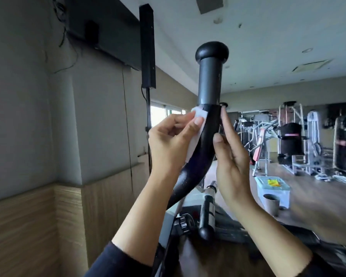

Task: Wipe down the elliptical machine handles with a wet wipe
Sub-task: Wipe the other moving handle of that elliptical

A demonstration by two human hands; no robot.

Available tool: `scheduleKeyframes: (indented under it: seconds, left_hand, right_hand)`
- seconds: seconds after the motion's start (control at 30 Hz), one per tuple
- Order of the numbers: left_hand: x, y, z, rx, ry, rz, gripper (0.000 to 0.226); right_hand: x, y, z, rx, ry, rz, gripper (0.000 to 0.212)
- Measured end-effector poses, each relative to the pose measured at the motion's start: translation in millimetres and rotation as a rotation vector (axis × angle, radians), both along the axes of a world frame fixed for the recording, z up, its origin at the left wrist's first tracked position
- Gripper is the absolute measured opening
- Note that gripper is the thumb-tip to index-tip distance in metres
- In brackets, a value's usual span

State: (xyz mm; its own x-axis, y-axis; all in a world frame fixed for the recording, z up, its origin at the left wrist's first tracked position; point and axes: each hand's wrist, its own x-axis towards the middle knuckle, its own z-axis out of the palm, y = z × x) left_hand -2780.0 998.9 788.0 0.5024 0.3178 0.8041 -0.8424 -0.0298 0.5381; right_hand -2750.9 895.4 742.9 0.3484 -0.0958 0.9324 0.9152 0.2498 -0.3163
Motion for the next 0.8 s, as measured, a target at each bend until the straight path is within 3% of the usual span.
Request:
scheduleKeyframes:
  seconds: [0.13, 0.37, 0.57, 0.8]
  left_hand:
    - [1, -3, 13, -0.054, 0.013, -0.118, 0.004]
    - [3, 29, -5, 0.194, 0.124, -0.276, 0.013]
    - [10, 12, 16, 0.045, 0.079, -0.337, 0.007]
    - [13, 40, -7, 0.300, 0.133, -0.356, 0.017]
  right_hand:
    - [-5, 4, -1, 0.005, 0.007, -0.075, 0.047]
    - [-6, 2, -9, -0.019, 0.017, -0.197, 0.047]
    - [-13, 0, -11, -0.072, 0.029, -0.199, 0.049]
    - [-17, -4, -11, -0.108, 0.073, -0.194, 0.051]
